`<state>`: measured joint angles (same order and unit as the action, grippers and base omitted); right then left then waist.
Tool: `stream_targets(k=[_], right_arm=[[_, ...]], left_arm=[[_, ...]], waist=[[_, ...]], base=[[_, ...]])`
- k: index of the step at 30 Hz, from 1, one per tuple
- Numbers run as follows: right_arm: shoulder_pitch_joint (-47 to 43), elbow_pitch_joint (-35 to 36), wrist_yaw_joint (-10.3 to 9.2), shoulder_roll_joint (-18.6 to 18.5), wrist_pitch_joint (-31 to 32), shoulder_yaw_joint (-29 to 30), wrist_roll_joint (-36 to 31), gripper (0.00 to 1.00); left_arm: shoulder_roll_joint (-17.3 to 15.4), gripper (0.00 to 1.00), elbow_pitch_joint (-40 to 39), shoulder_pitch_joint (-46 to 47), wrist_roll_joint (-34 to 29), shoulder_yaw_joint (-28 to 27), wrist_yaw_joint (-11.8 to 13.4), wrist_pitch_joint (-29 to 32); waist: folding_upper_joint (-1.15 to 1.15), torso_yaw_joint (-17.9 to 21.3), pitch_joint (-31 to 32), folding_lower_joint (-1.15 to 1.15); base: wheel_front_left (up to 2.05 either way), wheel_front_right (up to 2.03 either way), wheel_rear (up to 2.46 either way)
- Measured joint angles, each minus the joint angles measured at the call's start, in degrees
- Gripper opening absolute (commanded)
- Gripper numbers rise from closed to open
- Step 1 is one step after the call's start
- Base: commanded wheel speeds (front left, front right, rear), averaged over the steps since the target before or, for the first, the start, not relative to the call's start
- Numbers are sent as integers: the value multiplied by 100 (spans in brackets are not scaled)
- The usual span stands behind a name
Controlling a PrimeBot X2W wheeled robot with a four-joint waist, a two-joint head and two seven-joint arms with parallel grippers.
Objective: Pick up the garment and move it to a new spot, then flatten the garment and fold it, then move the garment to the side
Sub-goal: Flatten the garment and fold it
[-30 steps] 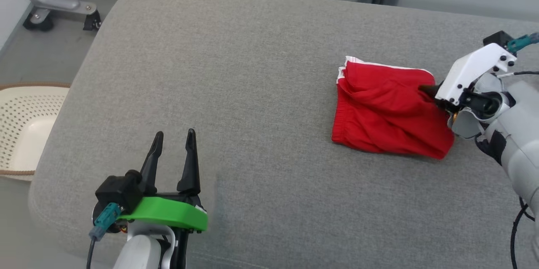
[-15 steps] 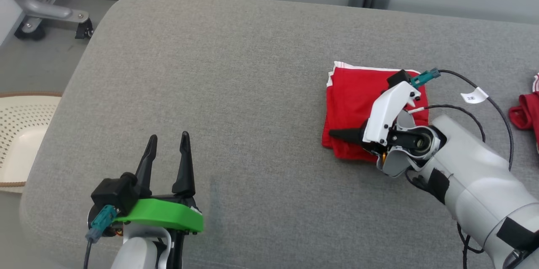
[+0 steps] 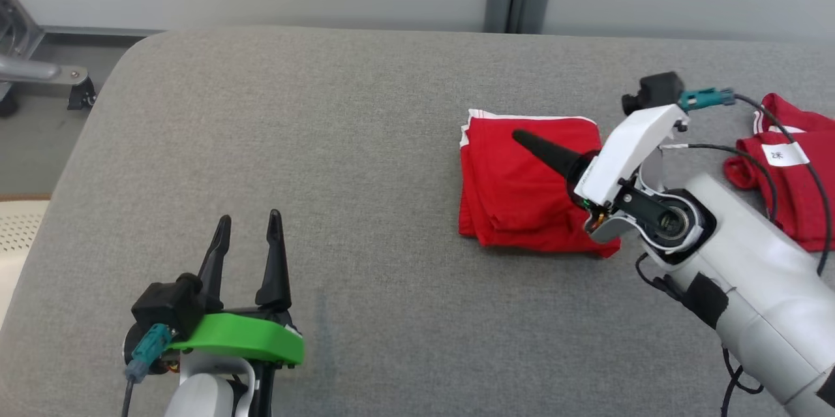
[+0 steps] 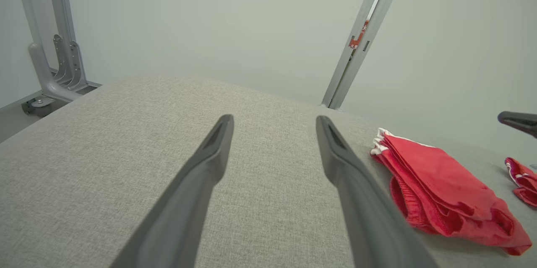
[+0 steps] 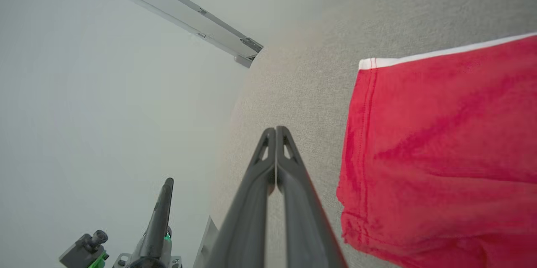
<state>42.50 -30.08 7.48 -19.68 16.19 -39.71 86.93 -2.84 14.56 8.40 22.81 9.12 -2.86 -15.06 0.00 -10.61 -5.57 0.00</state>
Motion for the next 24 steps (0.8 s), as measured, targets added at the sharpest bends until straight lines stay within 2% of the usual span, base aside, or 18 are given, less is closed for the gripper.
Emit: stream_targets(k=[1,2,3,4,5,9,14,18,24], right_arm=[[-23,158,-1,-66,-134,30,-49,0],[-74,563,0,-212,-581,131,-244,26],[-102,673,0,-274,-739,143,-331,42],[-154,793,0,-375,-938,131,-486,84],[-210,892,0,-464,-1147,131,-639,100],[-339,1098,0,-717,-2029,85,-1284,100],[-581,759,0,-960,-2909,71,-2371,100],[-876,491,0,-858,-3096,437,-3166,100],[-1819,812,1,-376,-3118,1726,-4696,100]], left_arm=[[1,100,-8,-9,-26,-19,-5,1],[3,100,-20,-22,-93,-100,-24,1],[3,100,-27,-24,-123,-144,-26,1],[0,100,-29,-29,-152,-201,-48,1],[2,100,-34,-48,-190,-264,-66,0],[-16,100,-81,-90,-312,-483,-120,0],[-29,100,-144,-119,-454,-681,-165,1],[-37,100,-156,-182,-534,-745,-221,1],[-38,100,-237,-197,-810,-854,-250,1]], waist=[[0,37,23,0],[0,137,82,0],[0,179,105,0],[0,234,137,0],[0,292,170,0],[0,540,290,0],[0,843,401,0],[0,1077,446,0],[0,1300,435,0]], base=[[0,0,0],[0,0,0],[0,0,0],[0,0,0],[0,0,0],[0,0,0],[0,0,0],[0,0,0],[0,0,0]])
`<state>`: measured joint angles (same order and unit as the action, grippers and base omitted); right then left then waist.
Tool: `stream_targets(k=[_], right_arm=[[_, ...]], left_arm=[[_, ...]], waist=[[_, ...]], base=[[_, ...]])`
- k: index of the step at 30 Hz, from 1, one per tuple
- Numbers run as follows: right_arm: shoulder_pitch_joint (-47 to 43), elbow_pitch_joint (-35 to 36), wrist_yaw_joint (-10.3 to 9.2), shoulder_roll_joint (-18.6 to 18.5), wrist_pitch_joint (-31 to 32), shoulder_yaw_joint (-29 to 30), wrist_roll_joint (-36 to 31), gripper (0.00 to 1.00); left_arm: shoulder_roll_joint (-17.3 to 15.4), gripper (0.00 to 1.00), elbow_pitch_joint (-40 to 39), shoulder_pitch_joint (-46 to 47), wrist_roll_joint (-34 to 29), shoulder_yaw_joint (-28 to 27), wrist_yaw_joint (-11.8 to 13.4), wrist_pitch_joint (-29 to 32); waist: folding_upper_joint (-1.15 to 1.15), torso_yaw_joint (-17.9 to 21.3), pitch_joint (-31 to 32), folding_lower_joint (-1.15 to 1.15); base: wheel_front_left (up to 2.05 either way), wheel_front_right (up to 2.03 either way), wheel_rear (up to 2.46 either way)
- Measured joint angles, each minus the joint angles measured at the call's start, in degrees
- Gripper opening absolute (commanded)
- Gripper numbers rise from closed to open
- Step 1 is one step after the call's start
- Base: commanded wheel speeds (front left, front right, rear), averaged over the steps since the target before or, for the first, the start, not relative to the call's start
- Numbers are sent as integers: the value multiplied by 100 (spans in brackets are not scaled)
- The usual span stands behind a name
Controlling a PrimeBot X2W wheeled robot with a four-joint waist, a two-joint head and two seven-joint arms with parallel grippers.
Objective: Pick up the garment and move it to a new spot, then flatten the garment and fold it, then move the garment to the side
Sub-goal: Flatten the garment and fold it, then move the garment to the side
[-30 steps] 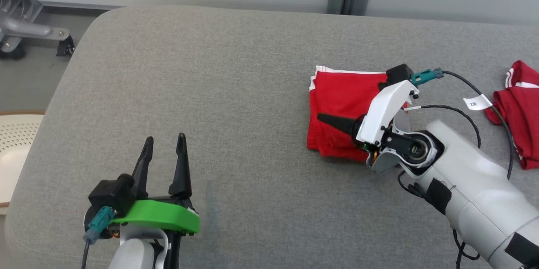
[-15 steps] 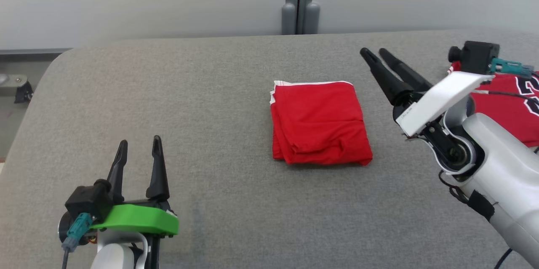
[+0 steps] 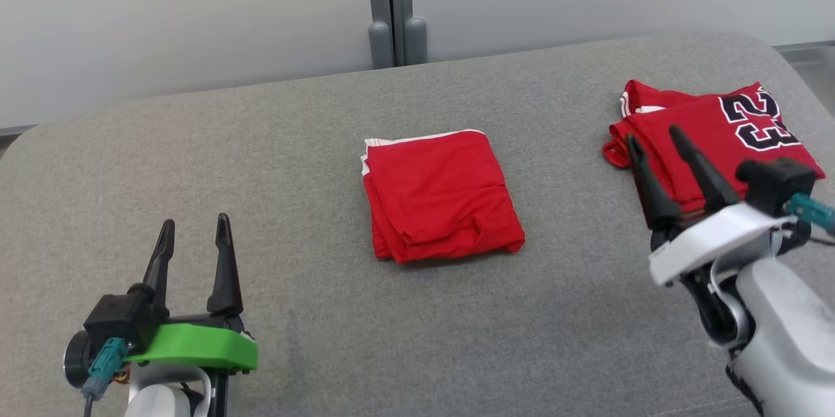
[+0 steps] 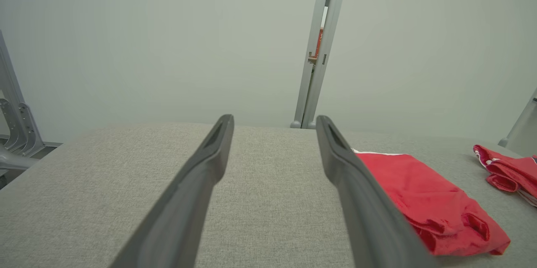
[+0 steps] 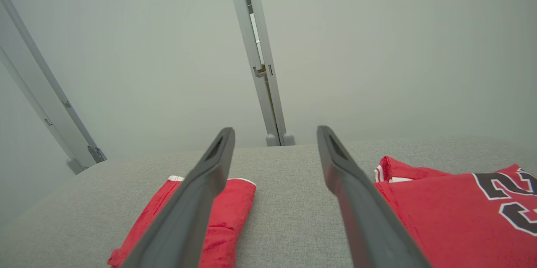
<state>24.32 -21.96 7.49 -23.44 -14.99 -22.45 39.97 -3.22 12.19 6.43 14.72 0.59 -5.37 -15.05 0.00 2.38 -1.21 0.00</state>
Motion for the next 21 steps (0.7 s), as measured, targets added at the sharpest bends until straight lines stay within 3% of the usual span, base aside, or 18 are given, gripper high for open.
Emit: stream_targets(k=[5,9,14,21], right_arm=[[-872,349,0,463,0,646,-1290,100],[-1347,547,0,882,0,1025,-1794,100],[-1488,617,0,1077,0,1241,-2067,100],[-1433,549,0,1080,0,1427,-2234,100]], left_arm=[[9,100,-2,-114,-142,-144,-3,0],[18,100,10,-237,-225,-213,-16,0],[26,100,64,-305,-320,-227,-56,0],[31,100,60,-321,-358,-255,-76,0]], waist=[[0,54,-13,0],[0,48,25,0],[0,43,45,0],[0,-29,66,0]], base=[[0,0,0],[0,0,0],[0,0,0],[0,0,0]])
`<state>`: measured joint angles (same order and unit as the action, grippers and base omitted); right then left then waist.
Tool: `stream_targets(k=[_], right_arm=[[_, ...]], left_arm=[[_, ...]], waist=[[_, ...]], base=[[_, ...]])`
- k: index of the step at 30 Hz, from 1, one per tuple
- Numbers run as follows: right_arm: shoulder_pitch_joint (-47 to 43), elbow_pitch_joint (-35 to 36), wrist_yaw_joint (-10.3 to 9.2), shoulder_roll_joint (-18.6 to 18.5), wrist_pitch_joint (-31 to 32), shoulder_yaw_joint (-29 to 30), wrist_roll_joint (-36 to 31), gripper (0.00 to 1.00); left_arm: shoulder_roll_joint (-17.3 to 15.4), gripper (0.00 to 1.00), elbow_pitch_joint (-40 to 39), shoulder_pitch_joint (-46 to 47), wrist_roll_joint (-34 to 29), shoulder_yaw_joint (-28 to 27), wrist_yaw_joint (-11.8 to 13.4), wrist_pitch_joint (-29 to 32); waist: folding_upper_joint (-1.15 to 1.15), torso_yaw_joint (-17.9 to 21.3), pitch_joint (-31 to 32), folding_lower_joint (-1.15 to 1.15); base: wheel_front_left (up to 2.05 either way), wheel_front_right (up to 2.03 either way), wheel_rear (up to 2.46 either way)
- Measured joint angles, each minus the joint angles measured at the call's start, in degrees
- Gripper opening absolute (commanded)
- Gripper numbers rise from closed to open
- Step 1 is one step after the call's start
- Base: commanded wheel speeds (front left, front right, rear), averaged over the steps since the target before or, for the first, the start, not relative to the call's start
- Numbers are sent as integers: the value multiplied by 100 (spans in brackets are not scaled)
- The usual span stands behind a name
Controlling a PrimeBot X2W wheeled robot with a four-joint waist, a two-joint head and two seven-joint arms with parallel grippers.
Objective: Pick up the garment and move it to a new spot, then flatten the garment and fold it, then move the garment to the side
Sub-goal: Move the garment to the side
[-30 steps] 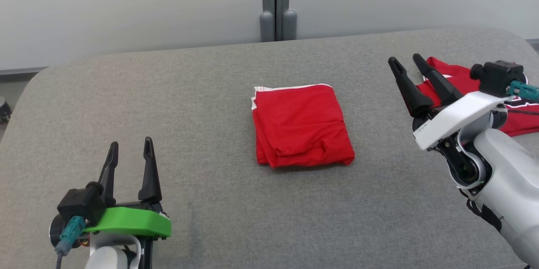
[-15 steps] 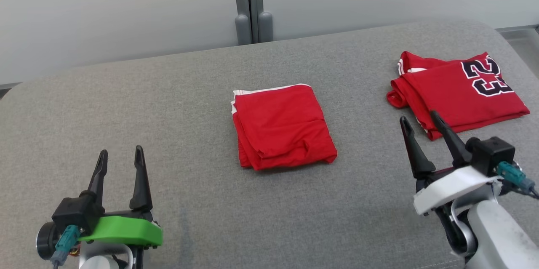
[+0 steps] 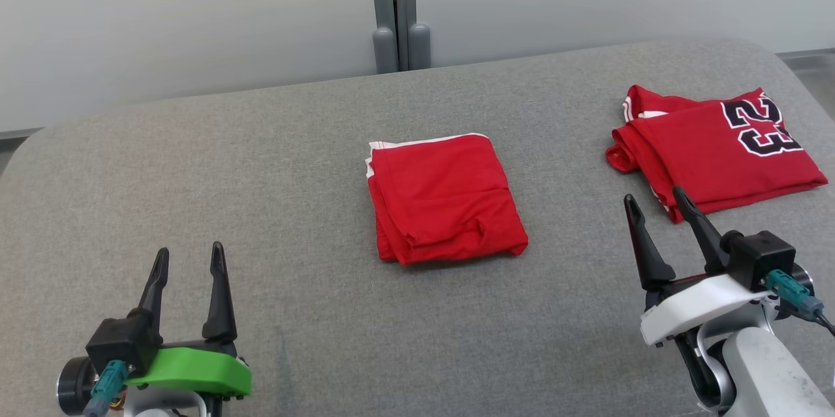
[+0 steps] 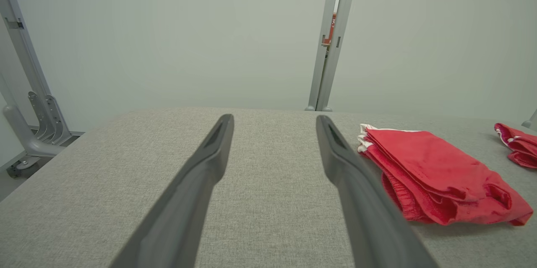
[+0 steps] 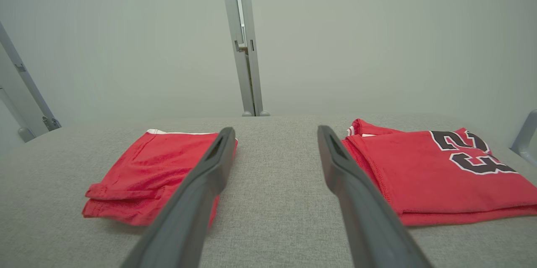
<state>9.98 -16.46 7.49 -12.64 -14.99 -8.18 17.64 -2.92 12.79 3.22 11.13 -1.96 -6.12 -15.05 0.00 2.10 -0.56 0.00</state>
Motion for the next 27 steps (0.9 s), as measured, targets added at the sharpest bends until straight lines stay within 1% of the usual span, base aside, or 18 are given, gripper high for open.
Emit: stream_targets(k=[9,13,16,18,22,24,27], right_arm=[[43,-133,0,-7,0,7,-9,100],[346,-270,0,52,0,-118,214,100],[848,-791,0,60,89,-464,444,100],[1268,-1235,0,82,411,-679,777,100],[2117,-2094,0,108,1048,-845,1360,100],[2498,-2484,-1,90,1323,-951,1516,100],[3064,-2982,0,9,1480,-1127,1617,100]], left_arm=[[2,100,-3,-29,64,48,-23,0],[3,100,-15,-30,85,59,-7,0],[3,100,-22,-25,81,119,-8,0],[8,100,-33,1,82,175,-14,0],[8,100,-60,164,165,276,-14,0],[11,100,-66,245,235,326,3,0],[10,100,-46,346,283,387,29,0]], waist=[[0,-124,10,0],[0,-140,-25,0],[0,-153,-90,0],[0,-201,-140,0],[0,-368,-264,0],[0,-474,-337,0],[0,-663,-462,0]], base=[[0,0,0],[0,0,0],[0,0,0],[0,0,0],[0,0,0],[0,0,0],[0,0,0]])
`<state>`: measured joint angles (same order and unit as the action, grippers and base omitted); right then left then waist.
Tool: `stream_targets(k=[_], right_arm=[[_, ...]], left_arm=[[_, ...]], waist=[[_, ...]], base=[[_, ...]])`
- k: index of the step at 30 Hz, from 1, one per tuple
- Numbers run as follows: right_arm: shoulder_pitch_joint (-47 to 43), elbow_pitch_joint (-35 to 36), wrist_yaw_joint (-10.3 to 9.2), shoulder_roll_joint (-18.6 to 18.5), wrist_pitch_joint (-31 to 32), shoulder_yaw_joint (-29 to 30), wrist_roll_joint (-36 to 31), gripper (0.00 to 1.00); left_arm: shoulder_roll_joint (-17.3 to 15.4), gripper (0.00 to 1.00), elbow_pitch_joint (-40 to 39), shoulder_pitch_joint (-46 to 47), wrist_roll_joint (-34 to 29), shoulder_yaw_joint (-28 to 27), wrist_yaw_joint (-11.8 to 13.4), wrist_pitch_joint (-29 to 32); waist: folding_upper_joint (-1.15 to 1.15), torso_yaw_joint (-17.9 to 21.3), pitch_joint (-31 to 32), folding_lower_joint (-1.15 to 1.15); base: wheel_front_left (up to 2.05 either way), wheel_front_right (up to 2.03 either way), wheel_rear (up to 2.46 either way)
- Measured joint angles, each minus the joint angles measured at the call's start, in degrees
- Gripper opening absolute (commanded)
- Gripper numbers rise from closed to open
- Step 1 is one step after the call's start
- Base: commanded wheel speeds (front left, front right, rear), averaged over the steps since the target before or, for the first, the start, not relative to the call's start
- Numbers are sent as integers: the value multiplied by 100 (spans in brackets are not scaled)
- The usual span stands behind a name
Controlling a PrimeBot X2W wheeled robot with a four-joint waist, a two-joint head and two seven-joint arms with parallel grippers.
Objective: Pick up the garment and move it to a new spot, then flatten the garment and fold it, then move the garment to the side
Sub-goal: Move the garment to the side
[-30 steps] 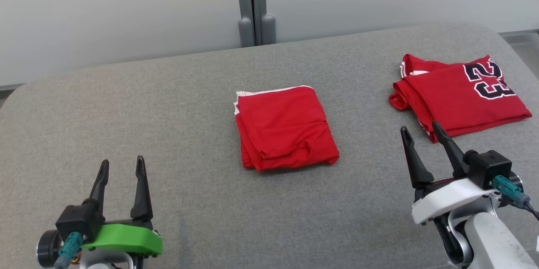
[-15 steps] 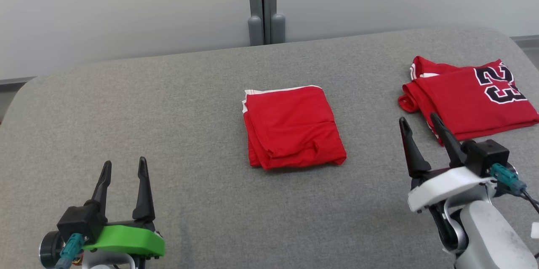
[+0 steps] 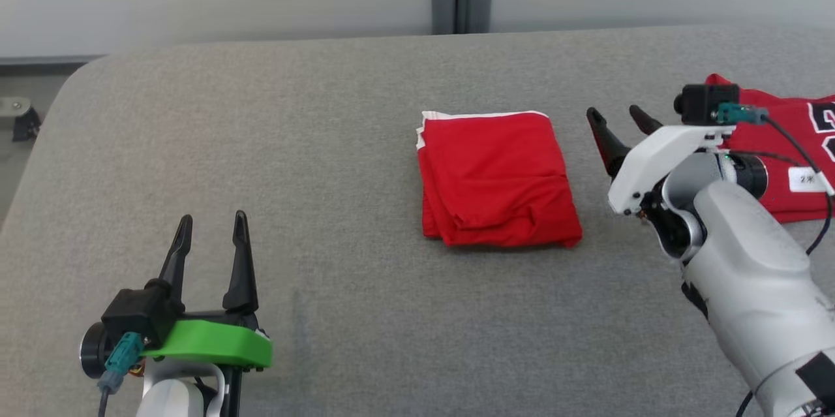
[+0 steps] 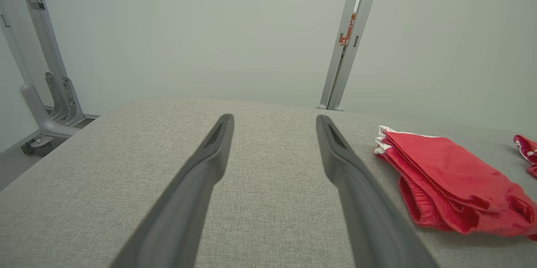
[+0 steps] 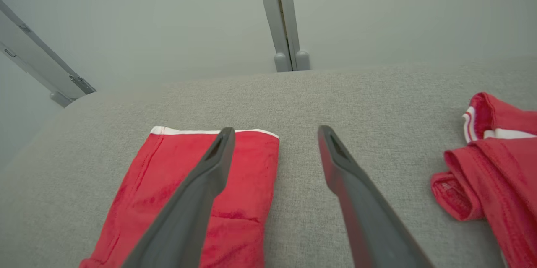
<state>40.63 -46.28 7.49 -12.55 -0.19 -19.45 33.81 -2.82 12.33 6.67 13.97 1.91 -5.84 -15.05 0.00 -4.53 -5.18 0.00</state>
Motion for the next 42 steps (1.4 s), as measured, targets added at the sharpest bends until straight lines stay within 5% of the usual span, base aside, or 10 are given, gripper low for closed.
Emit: stream_targets(k=[13,19,20,21,22,31,42], right_arm=[[797,-1987,0,-56,1599,-270,944,100],[893,-2142,-1,-29,1939,-260,1259,98],[892,-2120,-3,-30,1951,-272,1285,75],[888,-2091,-5,-30,1951,-279,1346,27],[881,-2049,-13,-25,1951,-309,1394,0],[659,-1568,-2,69,1341,-684,1628,0],[621,-1138,-1,-60,968,-1238,2003,0]], left_arm=[[-2,100,-13,213,212,216,132,0],[-2,100,-15,213,213,225,141,0],[-2,100,-11,214,212,229,141,0],[-1,100,-5,214,212,234,141,0],[-2,100,2,216,211,233,141,0],[-1,100,44,211,58,194,87,0],[-1,100,1,185,-109,344,-63,0]], waist=[[0,-964,-508,0],[0,-1192,-686,0],[0,-1204,-704,0],[0,-1208,-715,0],[0,-1201,-716,0],[0,-922,-525,0],[0,-60,-170,0]], base=[[0,0,0],[0,0,0],[0,0,0],[0,0,0],[0,0,0],[0,0,0],[0,0,0]])
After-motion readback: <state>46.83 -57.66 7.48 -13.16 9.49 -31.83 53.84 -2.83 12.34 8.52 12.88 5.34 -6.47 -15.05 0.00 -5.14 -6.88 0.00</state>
